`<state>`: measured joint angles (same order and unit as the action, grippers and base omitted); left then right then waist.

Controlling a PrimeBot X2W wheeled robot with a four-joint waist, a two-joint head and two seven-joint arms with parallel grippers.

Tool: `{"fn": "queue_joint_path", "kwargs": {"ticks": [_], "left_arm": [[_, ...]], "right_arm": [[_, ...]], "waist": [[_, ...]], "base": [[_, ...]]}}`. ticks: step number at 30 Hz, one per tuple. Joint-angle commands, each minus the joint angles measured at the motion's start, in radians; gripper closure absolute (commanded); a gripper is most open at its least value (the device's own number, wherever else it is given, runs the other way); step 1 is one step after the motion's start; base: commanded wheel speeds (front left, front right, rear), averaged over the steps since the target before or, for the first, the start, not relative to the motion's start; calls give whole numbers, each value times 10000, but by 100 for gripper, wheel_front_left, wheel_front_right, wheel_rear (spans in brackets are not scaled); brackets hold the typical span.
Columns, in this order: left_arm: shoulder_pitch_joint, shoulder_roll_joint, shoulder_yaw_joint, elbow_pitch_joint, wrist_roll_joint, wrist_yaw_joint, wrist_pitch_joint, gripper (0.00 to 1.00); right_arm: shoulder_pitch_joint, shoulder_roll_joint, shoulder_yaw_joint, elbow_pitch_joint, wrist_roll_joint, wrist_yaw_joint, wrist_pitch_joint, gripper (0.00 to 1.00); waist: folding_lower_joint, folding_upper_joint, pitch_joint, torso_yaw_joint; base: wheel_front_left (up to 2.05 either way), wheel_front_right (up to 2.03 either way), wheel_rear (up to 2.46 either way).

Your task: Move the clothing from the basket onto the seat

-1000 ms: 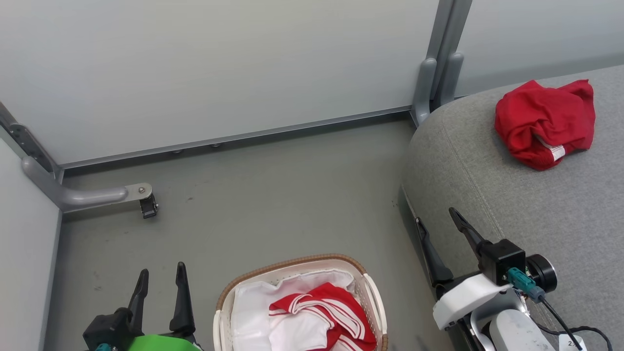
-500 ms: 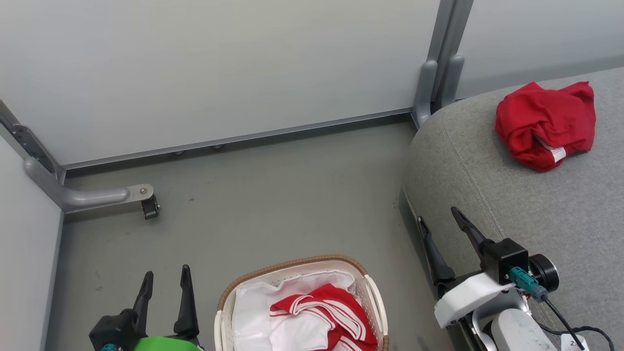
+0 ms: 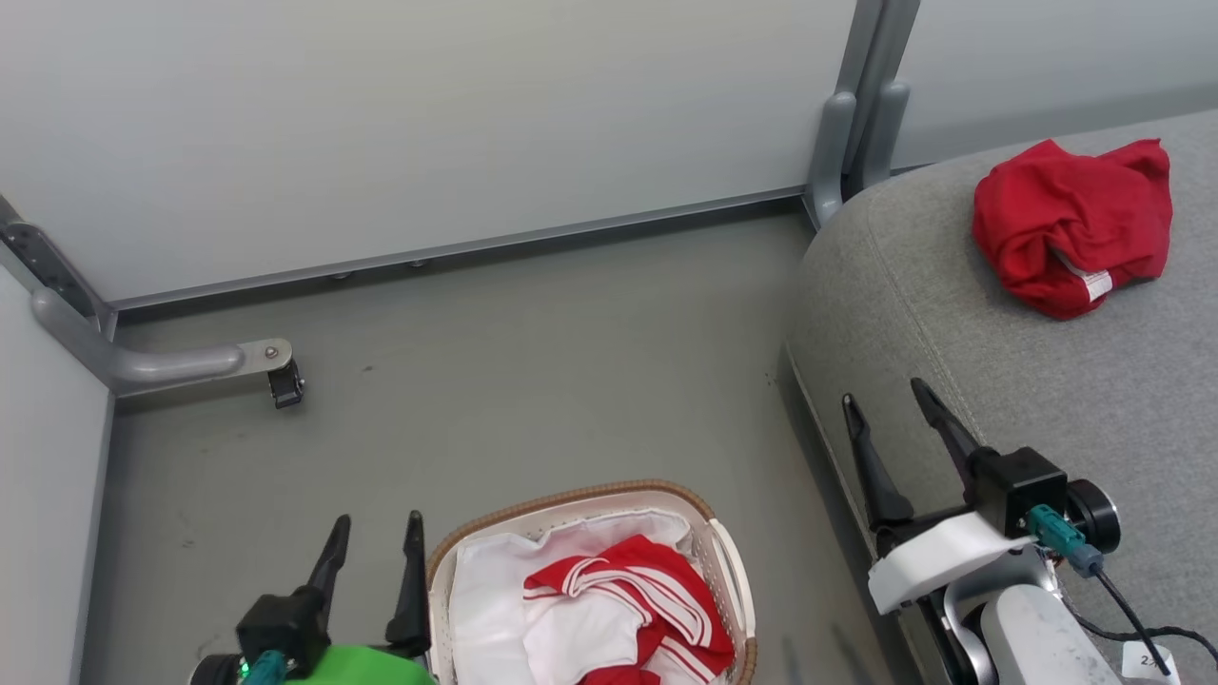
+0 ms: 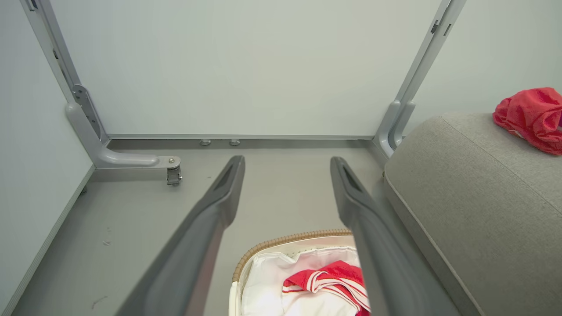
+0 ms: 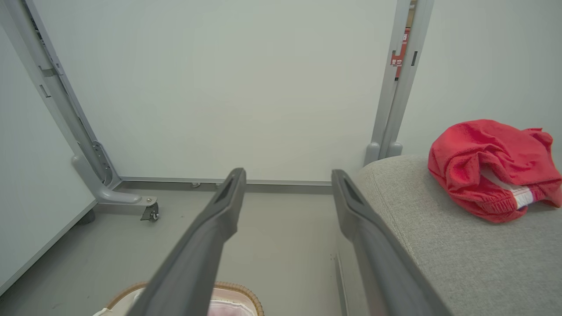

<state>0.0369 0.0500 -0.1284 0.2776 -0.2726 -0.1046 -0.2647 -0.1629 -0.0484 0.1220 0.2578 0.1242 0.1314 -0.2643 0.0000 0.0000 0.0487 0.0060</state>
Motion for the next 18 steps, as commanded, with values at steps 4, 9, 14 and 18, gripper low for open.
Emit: {"fn": "queue_joint_path", "kwargs": {"ticks": [4,9,14,18], "left_arm": [[-797,23,-691,680,887,-113,4,0],[-1931,25,-1768,1746,1392,-213,5,0],[-3245,23,-2829,2881,1626,-251,4,0],[-4690,37,-3848,4198,1998,-260,5,0]], "right_arm": [[-346,-39,-348,-254,-189,-14,-3,0],[-778,-37,-737,-592,-443,-14,-3,0],[-1424,-37,-984,-1175,-639,-14,-4,0],[-2224,-37,-1079,-2110,-633,-14,-4,0]], "waist": [[0,0,669,-73],[0,0,1503,-254],[0,0,2692,-580],[0,0,4279,-1080]], "base": [[0,0,0],[0,0,0],[0,0,0],[0,0,0]]}}
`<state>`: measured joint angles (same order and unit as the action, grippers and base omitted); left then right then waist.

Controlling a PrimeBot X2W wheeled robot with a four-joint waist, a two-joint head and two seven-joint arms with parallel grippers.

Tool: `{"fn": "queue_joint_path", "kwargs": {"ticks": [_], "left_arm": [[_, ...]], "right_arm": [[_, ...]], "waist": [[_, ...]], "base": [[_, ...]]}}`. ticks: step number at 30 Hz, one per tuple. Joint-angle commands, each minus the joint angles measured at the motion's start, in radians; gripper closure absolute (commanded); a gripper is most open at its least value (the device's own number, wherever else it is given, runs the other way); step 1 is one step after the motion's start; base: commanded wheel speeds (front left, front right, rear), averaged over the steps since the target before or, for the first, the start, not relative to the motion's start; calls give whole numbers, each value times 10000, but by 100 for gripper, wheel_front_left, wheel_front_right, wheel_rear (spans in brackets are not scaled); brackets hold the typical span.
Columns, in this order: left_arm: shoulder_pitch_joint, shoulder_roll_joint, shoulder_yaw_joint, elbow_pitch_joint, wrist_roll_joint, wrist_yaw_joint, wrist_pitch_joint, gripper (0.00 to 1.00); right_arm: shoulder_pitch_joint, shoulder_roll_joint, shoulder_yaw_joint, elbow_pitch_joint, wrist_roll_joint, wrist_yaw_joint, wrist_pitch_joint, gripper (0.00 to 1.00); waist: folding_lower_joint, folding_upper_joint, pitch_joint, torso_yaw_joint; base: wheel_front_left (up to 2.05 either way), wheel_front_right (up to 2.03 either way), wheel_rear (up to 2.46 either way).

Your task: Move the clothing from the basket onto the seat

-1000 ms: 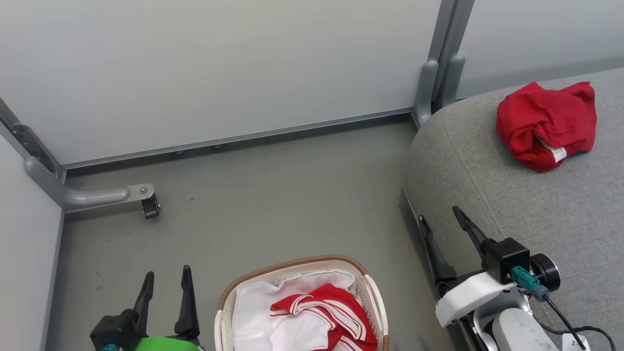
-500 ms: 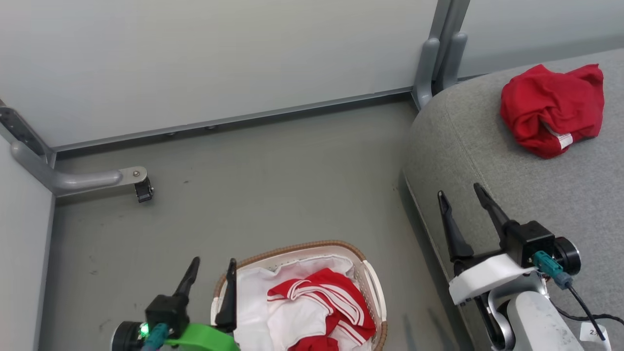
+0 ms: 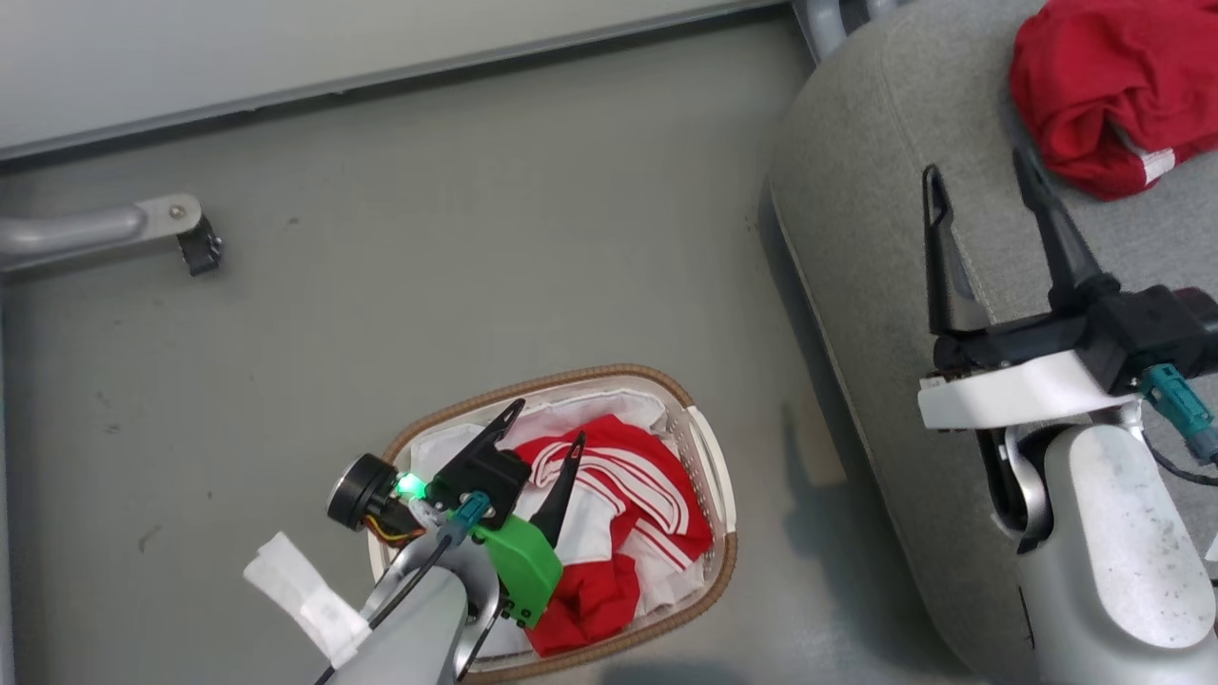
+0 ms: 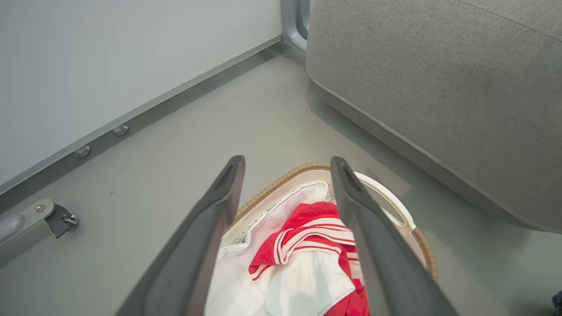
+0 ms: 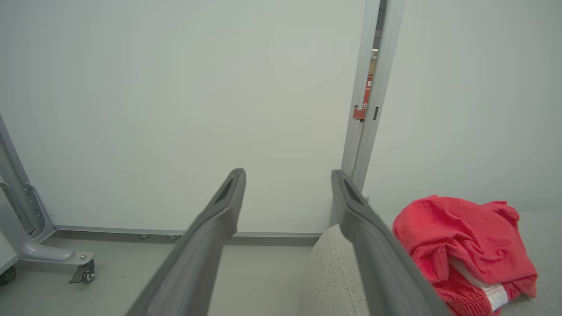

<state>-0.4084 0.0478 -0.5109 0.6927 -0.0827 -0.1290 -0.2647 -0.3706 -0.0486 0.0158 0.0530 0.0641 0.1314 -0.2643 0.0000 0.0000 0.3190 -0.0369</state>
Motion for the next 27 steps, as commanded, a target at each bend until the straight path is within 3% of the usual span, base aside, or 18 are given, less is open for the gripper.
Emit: {"fn": "queue_joint_path", "kwargs": {"ticks": [1,8,18,27], "left_arm": [[-455,70,-199,305,99,-18,5,0],[-1970,130,-1606,2096,515,-8,4,0],[-3023,63,-3054,3592,-27,-10,6,0],[-3967,58,-3305,4379,-484,142,4,0]], "right_arm": [[-260,-35,-51,-197,-21,-14,-3,0],[-987,-30,-339,-1228,328,-14,-2,0],[-1451,-27,-518,-1920,486,-14,-2,0],[-1861,-29,-490,-2288,645,-14,-2,0]], "waist": [[0,0,1816,-723],[0,0,3490,-1191],[0,0,4981,-1542],[0,0,6080,-1638]], "base": [[0,0,0],[0,0,0],[0,0,0],[0,0,0]]}}
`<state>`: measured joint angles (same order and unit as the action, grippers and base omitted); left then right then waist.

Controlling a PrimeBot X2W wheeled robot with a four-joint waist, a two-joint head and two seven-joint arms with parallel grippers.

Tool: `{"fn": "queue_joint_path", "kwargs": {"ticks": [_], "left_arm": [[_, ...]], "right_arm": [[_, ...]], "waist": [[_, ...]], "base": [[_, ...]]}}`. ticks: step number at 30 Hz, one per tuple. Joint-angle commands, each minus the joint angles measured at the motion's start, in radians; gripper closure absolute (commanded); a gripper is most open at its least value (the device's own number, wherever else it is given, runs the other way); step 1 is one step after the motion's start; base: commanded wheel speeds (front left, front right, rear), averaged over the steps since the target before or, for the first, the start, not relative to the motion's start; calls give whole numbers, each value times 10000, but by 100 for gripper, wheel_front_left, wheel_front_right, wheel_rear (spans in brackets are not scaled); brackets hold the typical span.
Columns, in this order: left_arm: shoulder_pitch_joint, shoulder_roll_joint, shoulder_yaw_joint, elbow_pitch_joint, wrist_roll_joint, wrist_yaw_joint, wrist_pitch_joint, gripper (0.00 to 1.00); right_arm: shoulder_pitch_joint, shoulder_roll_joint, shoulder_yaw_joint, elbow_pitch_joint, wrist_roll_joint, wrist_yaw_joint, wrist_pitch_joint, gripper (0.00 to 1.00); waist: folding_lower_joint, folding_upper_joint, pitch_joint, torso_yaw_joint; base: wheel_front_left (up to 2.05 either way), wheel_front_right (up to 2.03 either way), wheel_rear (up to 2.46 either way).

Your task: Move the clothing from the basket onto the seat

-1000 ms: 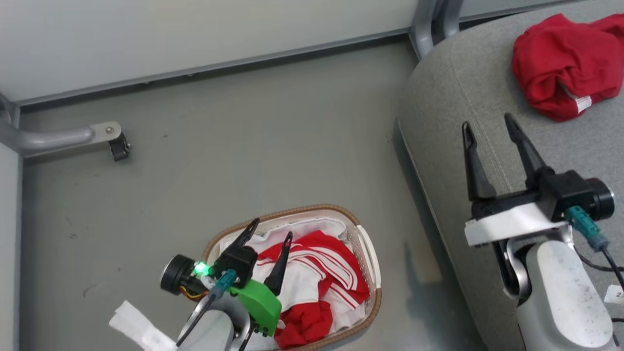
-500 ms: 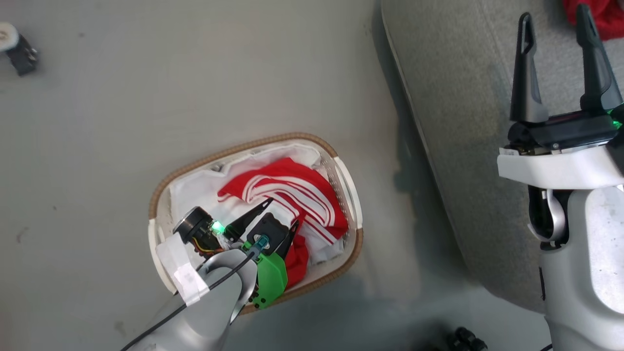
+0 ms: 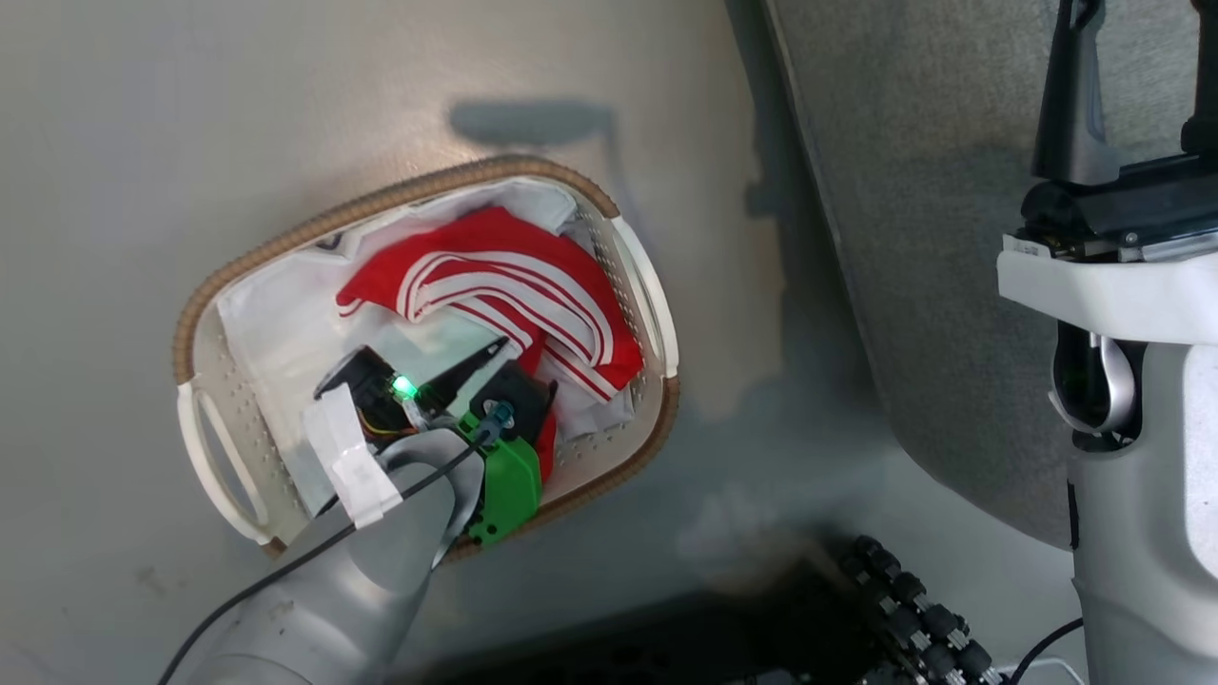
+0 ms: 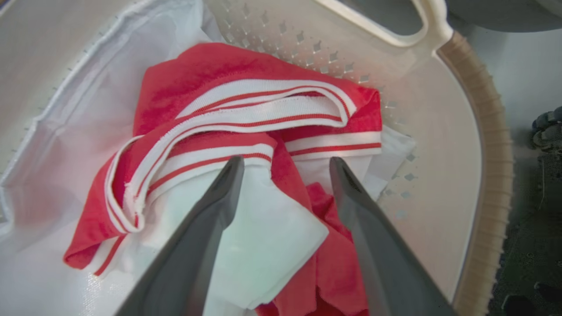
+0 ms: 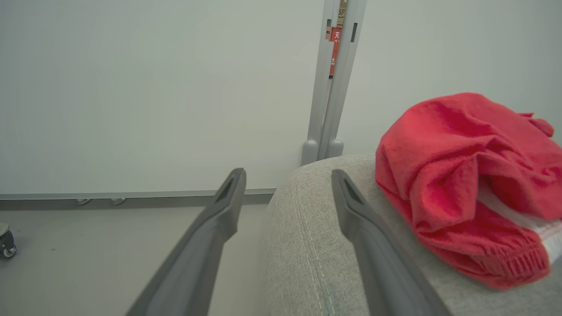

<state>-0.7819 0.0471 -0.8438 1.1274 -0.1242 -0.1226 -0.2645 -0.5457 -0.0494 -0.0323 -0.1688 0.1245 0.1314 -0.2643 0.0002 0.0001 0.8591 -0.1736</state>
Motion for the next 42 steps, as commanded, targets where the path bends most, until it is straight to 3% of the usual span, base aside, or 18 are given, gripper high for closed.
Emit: {"fn": "queue_joint_path", "kwargs": {"ticks": [1,6,11,12,14,15,16,25,33,42], "left_arm": [[-333,65,19,129,-33,209,4,0],[-782,192,149,684,61,1194,4,0],[-933,279,443,1000,-282,1561,5,0],[-966,283,500,1055,-334,1612,5,9],[-981,259,535,1150,-394,1639,5,63],[-988,252,545,1167,-418,1645,5,75],[-988,231,561,1095,-470,1617,5,100],[-356,137,638,218,-827,1237,2,100],[562,334,978,-1449,-1047,918,-1,100],[1587,1120,1476,-3884,-979,616,-2,100]], "right_arm": [[-139,-21,-15,-75,60,-14,-2,0],[-269,-23,-46,-27,118,-14,-2,0],[-336,-21,-19,20,123,-14,-2,0],[-346,-23,-3,29,127,-14,-2,0],[-365,-23,23,46,127,-14,-2,0],[-375,-23,30,57,121,-14,-2,0],[-379,-23,35,71,109,-14,-2,0],[-234,-24,201,405,-34,-14,-2,0],[142,-27,421,986,-279,-14,-2,0],[957,-30,529,1734,-699,-14,-2,0]], "waist": [[-2,-1,757,-269],[-2,-1,1072,-251],[-2,-1,1179,-186],[-2,-1,1183,-173],[-2,-1,1171,-148],[-2,-1,1155,-133],[-2,-1,1126,-109],[-2,-1,449,199],[-2,-1,-902,714],[-2,-1,-2952,1396]], "base": [[0,0,0],[0,0,0],[0,0,0],[0,0,0],[0,0,0],[0,0,0],[0,0,0],[0,0,0],[0,0,0],[0,0,0]]}}
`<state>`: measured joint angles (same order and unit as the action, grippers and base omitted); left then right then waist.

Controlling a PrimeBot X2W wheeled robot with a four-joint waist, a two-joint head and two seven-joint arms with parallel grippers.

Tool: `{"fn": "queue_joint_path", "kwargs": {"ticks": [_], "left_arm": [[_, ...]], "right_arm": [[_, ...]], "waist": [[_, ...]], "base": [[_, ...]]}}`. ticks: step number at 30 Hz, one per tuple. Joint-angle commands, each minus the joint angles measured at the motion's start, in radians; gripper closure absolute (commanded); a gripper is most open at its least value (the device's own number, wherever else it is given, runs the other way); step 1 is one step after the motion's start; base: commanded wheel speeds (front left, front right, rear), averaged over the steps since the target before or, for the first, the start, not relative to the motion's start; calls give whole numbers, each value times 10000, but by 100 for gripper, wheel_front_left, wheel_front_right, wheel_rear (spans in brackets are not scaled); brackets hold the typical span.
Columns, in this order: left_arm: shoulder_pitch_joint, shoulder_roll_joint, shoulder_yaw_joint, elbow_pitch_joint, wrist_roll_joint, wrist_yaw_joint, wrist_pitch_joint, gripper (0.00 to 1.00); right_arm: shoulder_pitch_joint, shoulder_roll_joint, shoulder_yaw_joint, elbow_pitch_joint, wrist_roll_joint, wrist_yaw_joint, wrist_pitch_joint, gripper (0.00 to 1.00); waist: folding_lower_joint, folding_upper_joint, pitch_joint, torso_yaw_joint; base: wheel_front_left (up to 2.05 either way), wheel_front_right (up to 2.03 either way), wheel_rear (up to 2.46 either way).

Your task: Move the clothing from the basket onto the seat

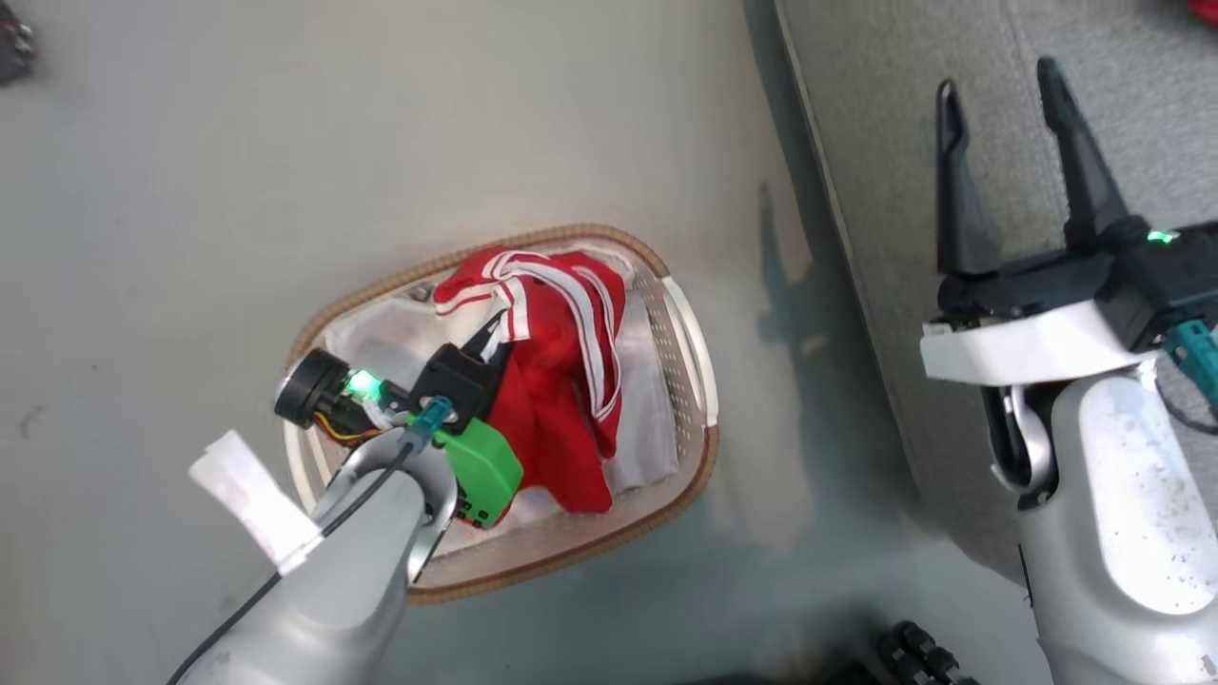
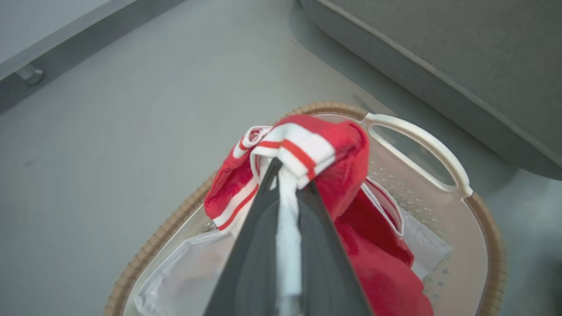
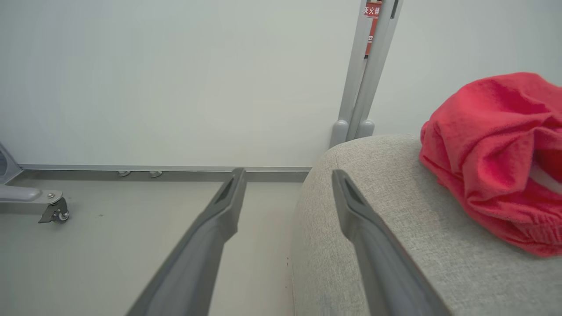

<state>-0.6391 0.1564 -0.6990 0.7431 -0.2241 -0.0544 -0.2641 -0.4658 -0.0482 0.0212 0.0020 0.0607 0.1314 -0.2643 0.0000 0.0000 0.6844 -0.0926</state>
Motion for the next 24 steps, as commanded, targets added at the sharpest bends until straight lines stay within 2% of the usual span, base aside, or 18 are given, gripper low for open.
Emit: {"fn": "queue_joint_path", "kwargs": {"ticks": [1,11,19,24], "left_arm": [[242,114,152,-293,-47,-73,-6,100],[397,1322,886,-2302,-210,-158,58,100],[-187,2125,1134,-4291,-393,-213,1282,100],[-784,2416,1462,-5399,-513,-66,1947,100]], "right_arm": [[266,-42,6,113,-71,-14,-2,0],[1249,-40,335,816,-95,-14,-2,0],[1701,-39,716,1131,5,-14,-2,0],[1781,-39,1107,1298,104,-14,-2,0]], "waist": [[0,0,-1475,630],[0,0,-3652,681],[0,0,-4525,425],[0,0,-4845,200]], "base": [[0,0,0],[0,0,0],[0,0,0],[0,0,0]]}}
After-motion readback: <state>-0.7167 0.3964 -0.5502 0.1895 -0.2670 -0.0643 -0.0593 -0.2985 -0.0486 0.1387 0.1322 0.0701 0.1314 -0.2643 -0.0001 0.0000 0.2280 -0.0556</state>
